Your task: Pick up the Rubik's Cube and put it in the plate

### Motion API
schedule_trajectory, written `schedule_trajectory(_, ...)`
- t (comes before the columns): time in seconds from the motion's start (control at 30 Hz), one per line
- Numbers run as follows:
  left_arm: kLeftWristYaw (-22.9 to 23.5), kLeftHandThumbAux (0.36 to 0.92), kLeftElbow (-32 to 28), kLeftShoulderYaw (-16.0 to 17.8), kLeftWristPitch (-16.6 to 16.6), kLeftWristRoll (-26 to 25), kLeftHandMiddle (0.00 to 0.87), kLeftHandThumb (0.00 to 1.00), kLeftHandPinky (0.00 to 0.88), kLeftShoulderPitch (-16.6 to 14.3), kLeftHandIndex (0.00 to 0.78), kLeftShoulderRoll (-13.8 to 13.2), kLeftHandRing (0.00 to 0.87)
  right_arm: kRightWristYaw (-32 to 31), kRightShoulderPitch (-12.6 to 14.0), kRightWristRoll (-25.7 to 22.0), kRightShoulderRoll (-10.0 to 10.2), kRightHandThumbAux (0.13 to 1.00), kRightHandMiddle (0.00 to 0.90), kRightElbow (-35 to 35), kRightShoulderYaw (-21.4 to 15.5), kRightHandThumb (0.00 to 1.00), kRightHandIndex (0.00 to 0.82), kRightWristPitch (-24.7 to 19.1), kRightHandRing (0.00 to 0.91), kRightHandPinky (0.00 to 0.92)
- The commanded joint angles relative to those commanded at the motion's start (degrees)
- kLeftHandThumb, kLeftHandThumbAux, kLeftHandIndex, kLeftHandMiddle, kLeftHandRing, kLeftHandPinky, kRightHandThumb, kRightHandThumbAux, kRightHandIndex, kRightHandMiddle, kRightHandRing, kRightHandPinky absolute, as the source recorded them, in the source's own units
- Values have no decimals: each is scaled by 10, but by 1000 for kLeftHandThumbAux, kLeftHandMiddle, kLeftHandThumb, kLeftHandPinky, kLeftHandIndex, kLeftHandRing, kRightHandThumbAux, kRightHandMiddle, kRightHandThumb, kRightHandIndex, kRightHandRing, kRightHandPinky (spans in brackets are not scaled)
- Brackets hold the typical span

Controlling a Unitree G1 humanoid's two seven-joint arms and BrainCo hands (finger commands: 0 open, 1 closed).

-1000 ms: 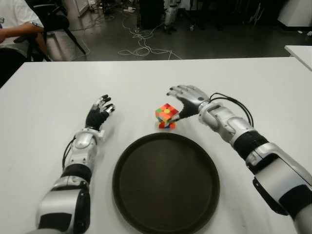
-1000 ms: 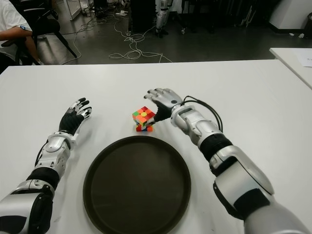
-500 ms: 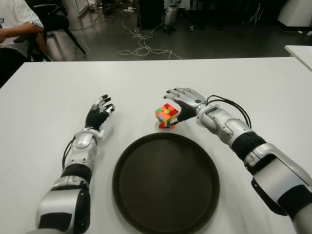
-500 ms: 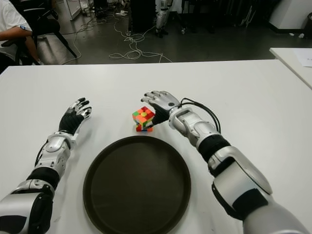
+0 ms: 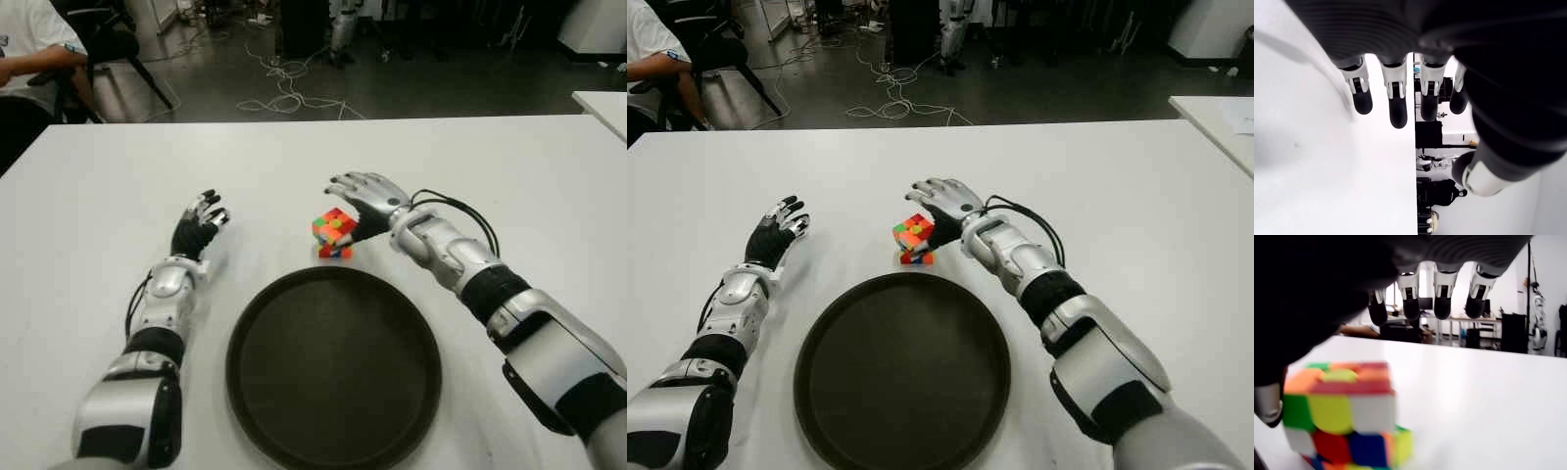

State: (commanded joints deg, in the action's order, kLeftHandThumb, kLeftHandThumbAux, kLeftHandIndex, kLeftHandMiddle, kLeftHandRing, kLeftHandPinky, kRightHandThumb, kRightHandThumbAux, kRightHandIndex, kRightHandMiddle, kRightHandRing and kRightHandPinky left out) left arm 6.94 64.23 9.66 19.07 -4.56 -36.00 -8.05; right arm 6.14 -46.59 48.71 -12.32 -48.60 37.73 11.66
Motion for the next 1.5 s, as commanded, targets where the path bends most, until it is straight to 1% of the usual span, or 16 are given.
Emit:
schedule_trajectory(0.13,-2,730,-3,-2,0,2,117,215,85,1,53,0,108,0,5,1,0,496,5,9,0,38,40,-5,9,59)
schedule_trajectory(0.3,-9,736,-10,-3,0,4,122,215,86,3,56,3,111,5,19,6,-2,498,13,31,1,39,40,-15,15,61)
schedule_trajectory(0.53,-13,728,-5,-2,-8,3,137,210,89,0,63,1,124,15,33,10,-1,508,23,51,1,29,52,-28,32,76)
schedule_trajectory(0.8,-17,729,-9,-3,-10,6,127,212,73,1,55,4,110,15,40,8,0,511,24,55,1,25,55,-28,36,82)
schedule_trajectory(0.9,-16,741,-10,-3,-11,7,121,221,67,1,51,4,102,20,43,8,3,520,26,51,4,27,53,-23,41,88)
schedule_trajectory(1.3,-17,754,-13,2,-11,2,114,212,64,-2,56,8,97,22,41,10,9,515,22,34,10,10,47,-11,29,78)
schedule_trajectory(1.5,-13,759,-12,4,-10,1,120,209,77,-1,56,7,104,34,40,10,16,516,37,18,10,1,59,-12,48,94)
